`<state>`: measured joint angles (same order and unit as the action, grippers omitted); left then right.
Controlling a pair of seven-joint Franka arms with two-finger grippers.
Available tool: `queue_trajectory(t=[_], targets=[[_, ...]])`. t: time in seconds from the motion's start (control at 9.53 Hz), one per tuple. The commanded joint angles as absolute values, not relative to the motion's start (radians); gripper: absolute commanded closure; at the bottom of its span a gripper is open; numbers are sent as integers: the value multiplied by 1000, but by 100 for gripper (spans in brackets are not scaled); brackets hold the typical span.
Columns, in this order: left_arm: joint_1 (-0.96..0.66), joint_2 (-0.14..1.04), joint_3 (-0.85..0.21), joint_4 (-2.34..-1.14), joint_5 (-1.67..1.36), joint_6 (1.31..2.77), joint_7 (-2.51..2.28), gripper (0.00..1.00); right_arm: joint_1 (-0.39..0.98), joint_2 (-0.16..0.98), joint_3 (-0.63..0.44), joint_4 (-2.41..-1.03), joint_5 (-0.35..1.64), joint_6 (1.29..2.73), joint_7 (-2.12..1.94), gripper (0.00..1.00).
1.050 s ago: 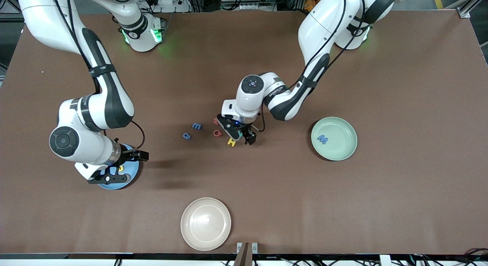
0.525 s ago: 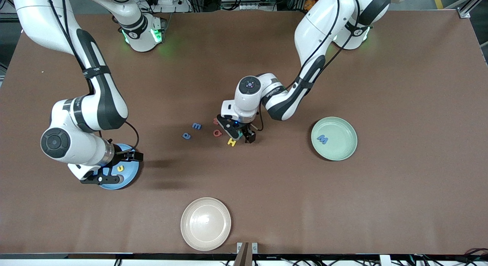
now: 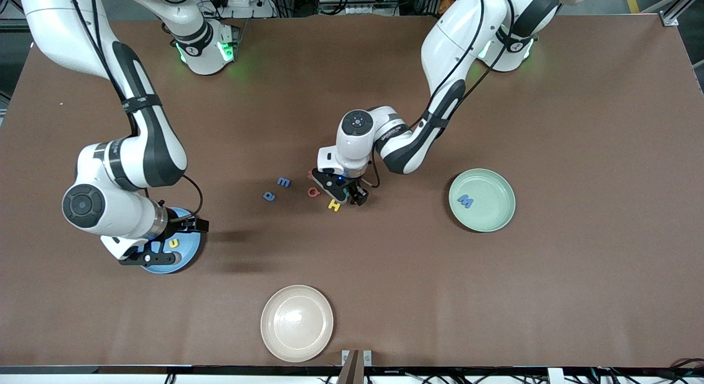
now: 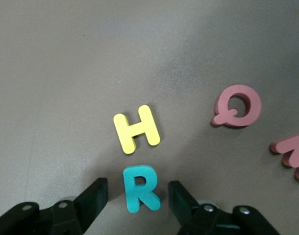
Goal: Sort upper and lower case letters into plates
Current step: 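Grasp teal R with the left gripper while the right gripper reaches blue a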
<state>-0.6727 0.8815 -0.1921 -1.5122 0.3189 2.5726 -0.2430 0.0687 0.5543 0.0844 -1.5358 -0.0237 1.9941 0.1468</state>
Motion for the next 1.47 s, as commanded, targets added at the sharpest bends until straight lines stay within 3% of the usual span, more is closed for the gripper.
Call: queue_trajectory(t=[0.0, 0.63, 0.94, 1.15, 1.36], targets=[[-692, 894, -179, -1505, 344, 2572, -293, 46, 64, 537, 91, -1554, -17, 1999, 160, 0], [-689, 887, -179, -1505, 342, 2571, -296, 80, 112, 538, 91, -1555, -17, 2026, 267, 0], [-687, 879, -179, -1505, 336, 2566, -301, 83, 168, 531, 91, -1597, -17, 2077, 378, 0], [-683, 859, -181, -1505, 334, 2554, -301, 83, 179, 456, 92, -1775, -17, 2222, 405, 0], [-681, 844, -181, -1505, 333, 2521, -299, 83, 198, 410, 92, -1873, -17, 2276, 476, 0]])
